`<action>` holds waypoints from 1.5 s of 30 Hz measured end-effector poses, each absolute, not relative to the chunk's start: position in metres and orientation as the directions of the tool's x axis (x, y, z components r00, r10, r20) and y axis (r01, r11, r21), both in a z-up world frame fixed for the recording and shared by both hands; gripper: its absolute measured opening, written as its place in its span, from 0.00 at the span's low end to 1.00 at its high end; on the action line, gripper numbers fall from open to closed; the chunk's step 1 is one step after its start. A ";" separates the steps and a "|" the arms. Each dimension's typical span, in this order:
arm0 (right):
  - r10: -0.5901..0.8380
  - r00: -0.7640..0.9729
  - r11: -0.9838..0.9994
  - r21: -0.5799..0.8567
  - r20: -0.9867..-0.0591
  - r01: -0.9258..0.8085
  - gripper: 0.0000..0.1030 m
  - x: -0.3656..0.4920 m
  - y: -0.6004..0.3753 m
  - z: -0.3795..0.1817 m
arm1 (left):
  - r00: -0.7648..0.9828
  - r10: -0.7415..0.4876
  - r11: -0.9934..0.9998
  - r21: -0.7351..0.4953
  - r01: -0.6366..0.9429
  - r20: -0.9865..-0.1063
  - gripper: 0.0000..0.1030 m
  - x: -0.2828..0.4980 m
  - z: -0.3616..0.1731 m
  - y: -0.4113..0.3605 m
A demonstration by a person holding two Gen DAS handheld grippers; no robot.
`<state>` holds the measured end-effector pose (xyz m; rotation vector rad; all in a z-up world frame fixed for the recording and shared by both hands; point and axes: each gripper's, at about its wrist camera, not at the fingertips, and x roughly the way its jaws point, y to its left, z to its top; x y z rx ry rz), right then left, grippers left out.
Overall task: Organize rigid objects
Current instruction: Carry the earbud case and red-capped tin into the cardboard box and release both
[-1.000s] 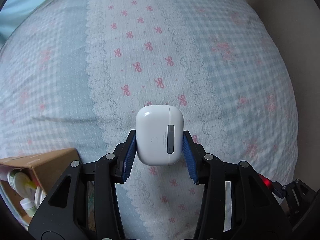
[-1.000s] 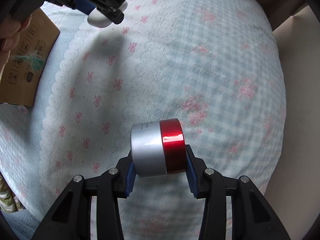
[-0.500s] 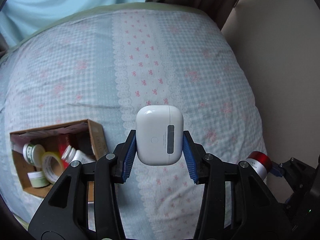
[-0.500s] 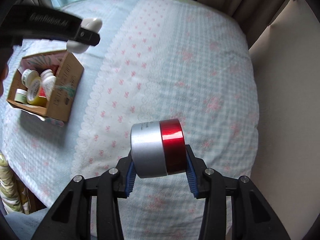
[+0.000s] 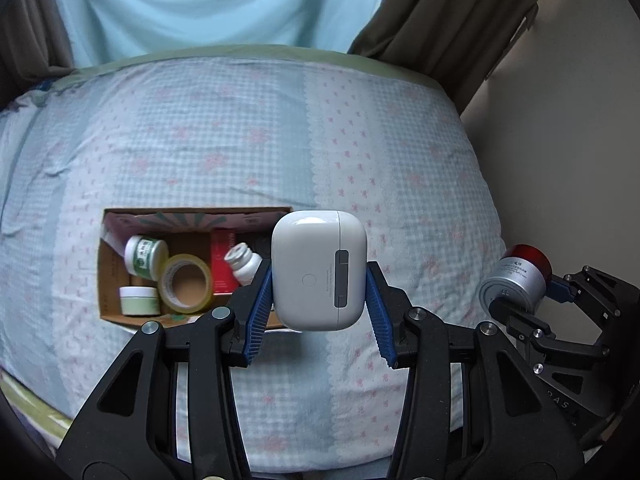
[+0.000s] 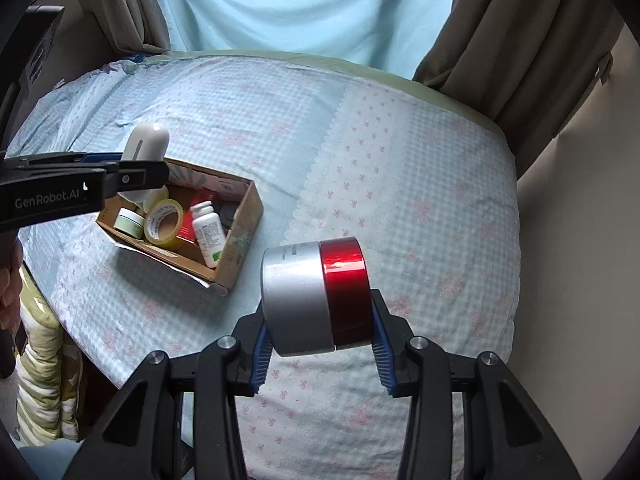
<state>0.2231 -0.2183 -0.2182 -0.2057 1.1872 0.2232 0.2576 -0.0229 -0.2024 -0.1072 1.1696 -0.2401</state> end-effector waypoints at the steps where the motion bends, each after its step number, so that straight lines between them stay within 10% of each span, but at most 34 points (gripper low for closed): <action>1: 0.067 0.362 0.958 -0.042 -0.930 -0.285 0.39 0.222 -0.209 -0.213 | 0.373 -0.240 0.970 -0.206 0.129 -0.896 0.40 0.256 -0.199 -0.012; 23: 0.128 0.321 0.987 0.088 -0.939 -0.136 0.39 0.267 -0.005 -0.224 | 0.257 -0.272 0.945 -0.208 0.253 -0.927 0.40 0.281 -0.250 0.194; 45: 0.194 0.076 0.981 0.196 -0.978 0.011 0.39 0.366 0.028 -0.377 | 0.019 -0.247 0.933 -0.232 0.275 -0.969 0.40 0.369 -0.396 0.179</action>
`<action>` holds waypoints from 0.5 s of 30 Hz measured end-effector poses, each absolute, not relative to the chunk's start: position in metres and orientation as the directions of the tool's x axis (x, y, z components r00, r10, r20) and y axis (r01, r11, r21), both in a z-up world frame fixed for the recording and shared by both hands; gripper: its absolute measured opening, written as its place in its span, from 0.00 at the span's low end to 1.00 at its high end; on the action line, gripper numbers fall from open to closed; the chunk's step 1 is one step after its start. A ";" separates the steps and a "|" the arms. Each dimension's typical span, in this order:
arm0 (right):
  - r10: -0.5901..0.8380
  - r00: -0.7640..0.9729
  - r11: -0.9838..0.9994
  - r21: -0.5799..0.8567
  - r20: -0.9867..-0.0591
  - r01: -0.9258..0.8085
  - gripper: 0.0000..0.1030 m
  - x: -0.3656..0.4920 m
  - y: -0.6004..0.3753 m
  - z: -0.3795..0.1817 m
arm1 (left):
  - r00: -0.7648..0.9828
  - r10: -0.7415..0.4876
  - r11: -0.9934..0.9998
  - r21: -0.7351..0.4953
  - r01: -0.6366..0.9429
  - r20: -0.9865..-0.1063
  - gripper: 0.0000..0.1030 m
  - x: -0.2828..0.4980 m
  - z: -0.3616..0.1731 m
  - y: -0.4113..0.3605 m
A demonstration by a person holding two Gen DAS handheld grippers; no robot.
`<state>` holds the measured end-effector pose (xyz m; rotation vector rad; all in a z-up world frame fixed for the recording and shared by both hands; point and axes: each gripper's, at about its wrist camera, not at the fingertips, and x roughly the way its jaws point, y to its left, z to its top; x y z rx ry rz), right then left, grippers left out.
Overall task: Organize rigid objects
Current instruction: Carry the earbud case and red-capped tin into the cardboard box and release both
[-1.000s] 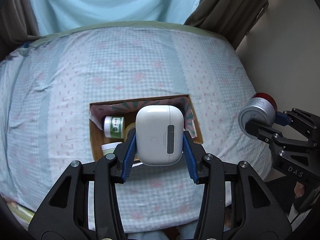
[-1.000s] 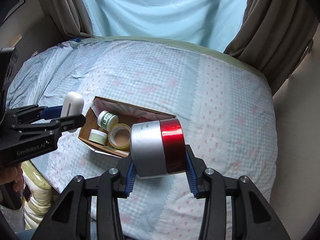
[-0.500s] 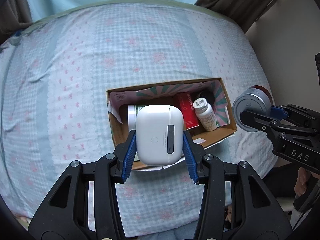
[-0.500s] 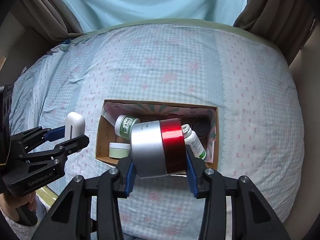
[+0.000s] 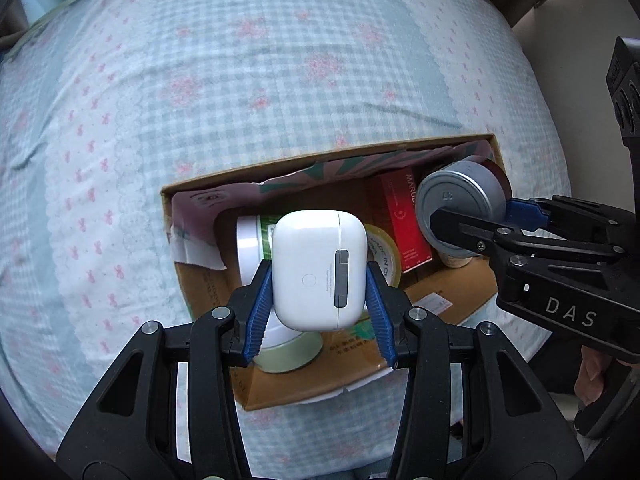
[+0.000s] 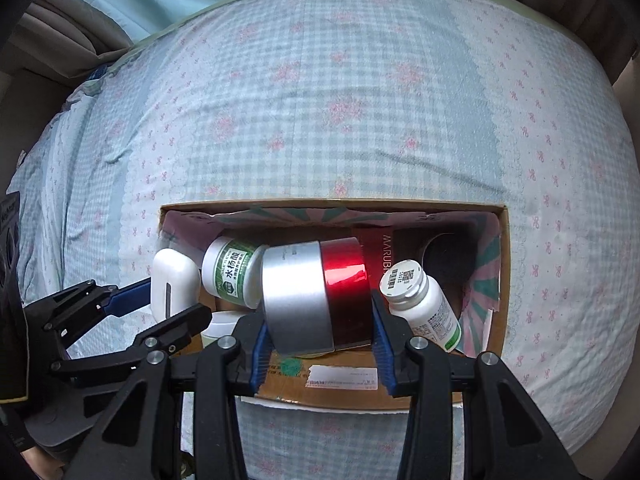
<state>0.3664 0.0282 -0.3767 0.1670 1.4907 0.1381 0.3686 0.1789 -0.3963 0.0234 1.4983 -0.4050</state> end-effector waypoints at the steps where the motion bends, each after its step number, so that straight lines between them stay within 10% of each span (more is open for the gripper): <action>1: 0.198 0.064 0.980 0.199 -0.978 0.018 0.39 0.370 0.027 -0.383 | 0.012 -0.242 0.931 -0.229 0.283 -0.970 0.40 0.372 -0.401 0.176; 12: 0.229 -0.040 0.970 0.224 -0.973 0.089 0.39 0.397 0.011 -0.435 | -0.024 -0.204 0.913 -0.199 0.357 -0.979 0.44 0.385 -0.434 0.152; 15: 0.260 -0.022 0.962 0.257 -0.965 0.091 0.47 0.402 0.011 -0.437 | -0.015 -0.207 0.907 -0.198 0.373 -0.978 0.99 0.383 -0.430 0.151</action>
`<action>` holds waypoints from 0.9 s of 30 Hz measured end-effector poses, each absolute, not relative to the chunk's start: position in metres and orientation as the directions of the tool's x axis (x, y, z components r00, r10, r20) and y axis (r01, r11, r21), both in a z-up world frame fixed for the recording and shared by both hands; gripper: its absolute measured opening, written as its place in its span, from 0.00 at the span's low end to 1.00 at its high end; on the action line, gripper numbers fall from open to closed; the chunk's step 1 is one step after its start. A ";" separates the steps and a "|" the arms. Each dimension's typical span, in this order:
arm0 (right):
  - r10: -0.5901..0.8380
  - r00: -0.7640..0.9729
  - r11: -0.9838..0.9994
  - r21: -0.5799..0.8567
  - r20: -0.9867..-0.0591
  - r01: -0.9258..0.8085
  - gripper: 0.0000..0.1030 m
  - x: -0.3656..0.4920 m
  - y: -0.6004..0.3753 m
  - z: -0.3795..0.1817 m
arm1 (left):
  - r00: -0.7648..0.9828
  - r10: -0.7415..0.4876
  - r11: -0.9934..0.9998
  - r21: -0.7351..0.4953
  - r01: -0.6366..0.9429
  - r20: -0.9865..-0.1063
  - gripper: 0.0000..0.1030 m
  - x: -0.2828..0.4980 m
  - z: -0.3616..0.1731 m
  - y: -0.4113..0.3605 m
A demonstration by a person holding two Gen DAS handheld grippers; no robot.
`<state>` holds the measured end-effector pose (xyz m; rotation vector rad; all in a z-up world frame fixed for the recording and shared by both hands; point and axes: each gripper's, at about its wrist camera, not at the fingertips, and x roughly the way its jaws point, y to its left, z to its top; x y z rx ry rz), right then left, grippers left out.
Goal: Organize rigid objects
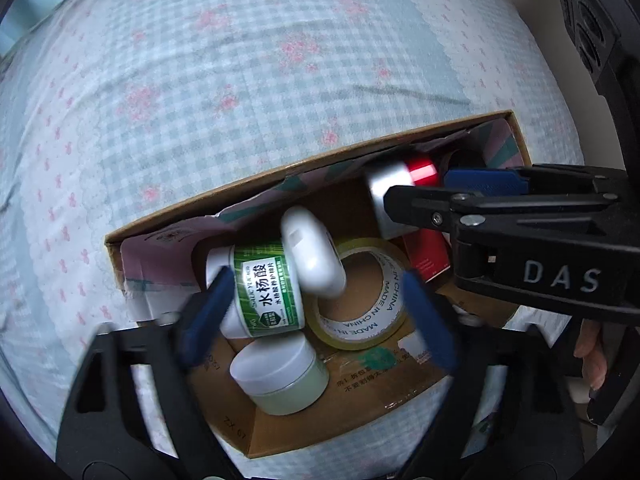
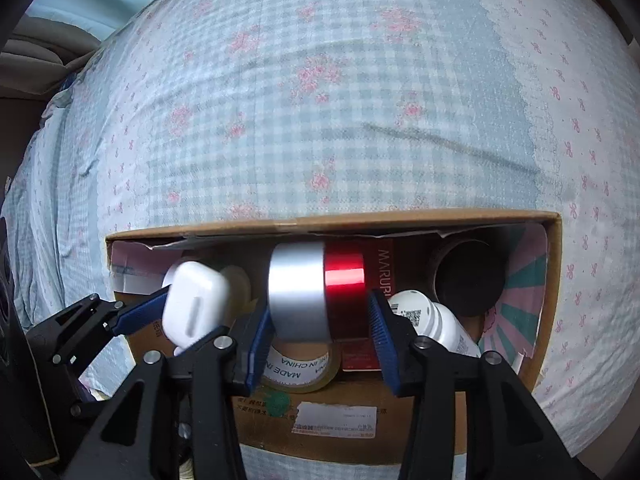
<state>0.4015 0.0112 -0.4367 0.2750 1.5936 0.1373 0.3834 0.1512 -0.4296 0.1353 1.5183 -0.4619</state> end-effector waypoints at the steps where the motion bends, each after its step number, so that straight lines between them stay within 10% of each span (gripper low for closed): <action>1: 0.283 0.001 0.955 0.282 -0.959 0.093 0.51 0.402 0.010 -0.433 | -0.008 -0.214 0.905 -0.201 0.375 -0.977 0.99 0.382 -0.427 0.152; 4: 0.263 0.037 0.958 0.266 -0.964 0.105 0.92 0.405 0.006 -0.424 | -0.004 -0.215 0.907 -0.201 0.370 -0.977 1.00 0.377 -0.421 0.159; 27: 0.213 0.180 0.955 0.244 -0.960 0.169 0.93 0.315 -0.010 -0.311 | 0.246 -0.263 0.941 -0.191 0.281 -0.933 1.00 0.299 -0.272 0.204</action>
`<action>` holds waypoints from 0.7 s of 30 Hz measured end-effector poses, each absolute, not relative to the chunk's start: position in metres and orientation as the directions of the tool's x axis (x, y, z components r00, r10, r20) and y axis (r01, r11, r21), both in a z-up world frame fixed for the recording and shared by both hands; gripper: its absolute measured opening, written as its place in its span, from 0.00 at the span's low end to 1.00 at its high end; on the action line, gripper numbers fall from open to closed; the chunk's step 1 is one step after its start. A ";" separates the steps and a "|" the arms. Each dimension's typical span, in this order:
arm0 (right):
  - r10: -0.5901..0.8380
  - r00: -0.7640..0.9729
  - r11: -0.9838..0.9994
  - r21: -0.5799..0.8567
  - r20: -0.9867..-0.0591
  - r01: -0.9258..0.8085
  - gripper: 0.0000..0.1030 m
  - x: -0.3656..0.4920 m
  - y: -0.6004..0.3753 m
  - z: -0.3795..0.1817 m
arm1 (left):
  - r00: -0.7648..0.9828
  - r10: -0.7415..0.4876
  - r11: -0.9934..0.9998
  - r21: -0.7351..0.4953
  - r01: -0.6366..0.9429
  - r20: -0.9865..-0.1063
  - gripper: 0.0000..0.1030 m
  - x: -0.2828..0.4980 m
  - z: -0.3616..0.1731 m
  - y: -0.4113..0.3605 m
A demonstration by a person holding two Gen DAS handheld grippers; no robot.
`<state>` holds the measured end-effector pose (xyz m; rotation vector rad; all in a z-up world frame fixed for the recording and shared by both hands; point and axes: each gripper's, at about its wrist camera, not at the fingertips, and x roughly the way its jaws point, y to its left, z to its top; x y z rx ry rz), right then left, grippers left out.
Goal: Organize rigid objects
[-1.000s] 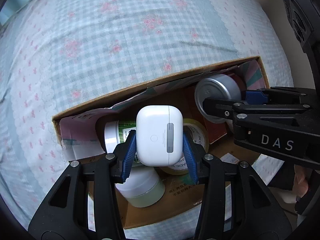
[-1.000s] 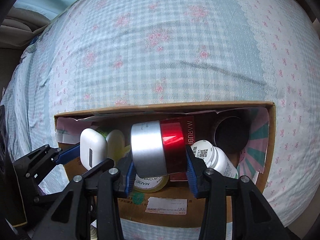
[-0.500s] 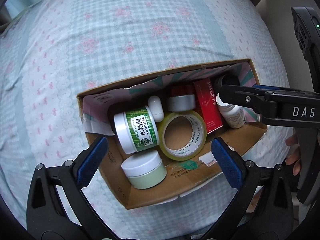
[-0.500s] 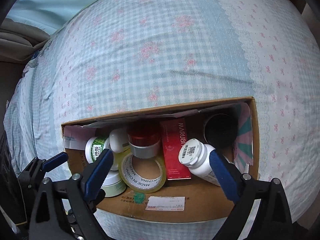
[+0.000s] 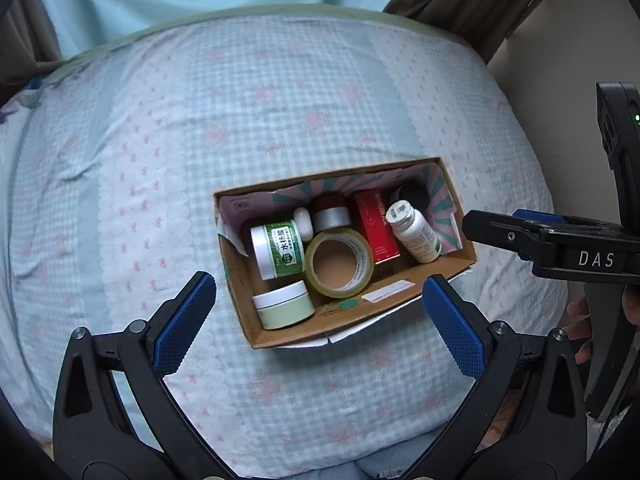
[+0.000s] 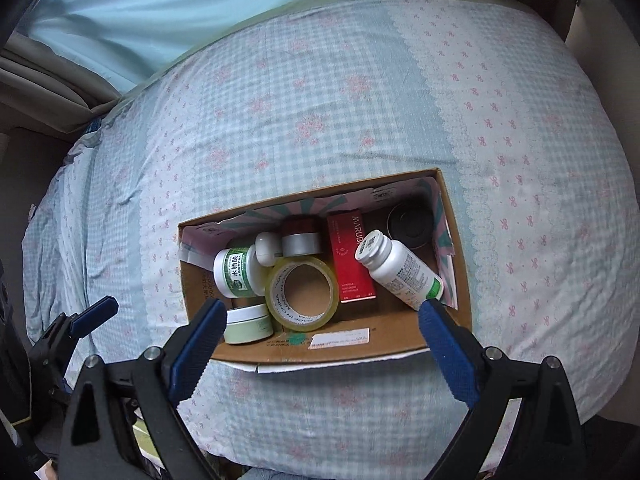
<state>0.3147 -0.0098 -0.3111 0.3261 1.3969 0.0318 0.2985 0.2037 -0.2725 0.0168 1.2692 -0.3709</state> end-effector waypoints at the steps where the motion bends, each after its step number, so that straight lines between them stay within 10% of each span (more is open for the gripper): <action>1: 0.213 0.190 0.955 0.245 -0.958 0.165 0.93 0.309 -0.011 -0.302 | 0.271 -0.260 0.943 -0.184 0.278 -0.927 1.00 0.294 -0.261 0.205; 21: 0.044 0.683 0.999 0.044 -0.729 -0.018 0.93 0.172 -0.055 -0.054 | 0.778 -0.157 0.988 -0.106 0.116 -0.609 1.00 0.146 -0.032 0.176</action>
